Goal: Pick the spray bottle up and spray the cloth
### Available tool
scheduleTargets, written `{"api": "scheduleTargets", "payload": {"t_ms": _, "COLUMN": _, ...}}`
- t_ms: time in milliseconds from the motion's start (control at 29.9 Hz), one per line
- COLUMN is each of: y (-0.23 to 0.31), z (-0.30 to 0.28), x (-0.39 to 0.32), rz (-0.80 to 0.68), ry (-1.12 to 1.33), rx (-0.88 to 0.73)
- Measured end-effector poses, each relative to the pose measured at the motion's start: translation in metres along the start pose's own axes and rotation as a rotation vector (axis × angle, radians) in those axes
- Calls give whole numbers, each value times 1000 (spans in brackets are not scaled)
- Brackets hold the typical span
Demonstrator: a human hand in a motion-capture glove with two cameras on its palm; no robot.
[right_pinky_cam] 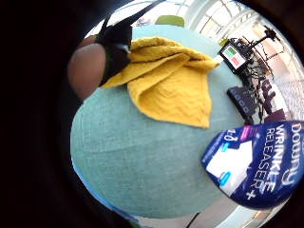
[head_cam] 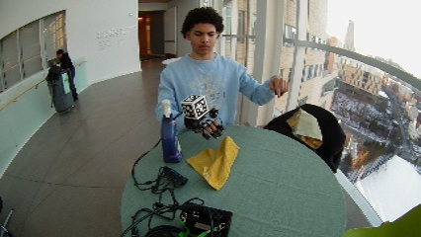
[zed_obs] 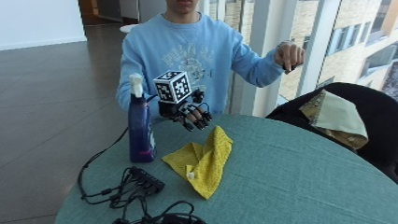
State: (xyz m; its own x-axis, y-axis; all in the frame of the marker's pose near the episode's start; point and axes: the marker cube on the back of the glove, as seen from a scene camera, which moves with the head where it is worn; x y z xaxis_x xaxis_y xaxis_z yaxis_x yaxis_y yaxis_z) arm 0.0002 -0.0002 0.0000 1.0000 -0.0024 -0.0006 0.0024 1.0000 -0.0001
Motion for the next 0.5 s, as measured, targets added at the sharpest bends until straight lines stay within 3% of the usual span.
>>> {"api": "scheduleTargets", "payload": {"t_ms": 502, "y": 0, "z": -1, "x": -1, "rz": -1, "ry": 11, "rx": -7}}
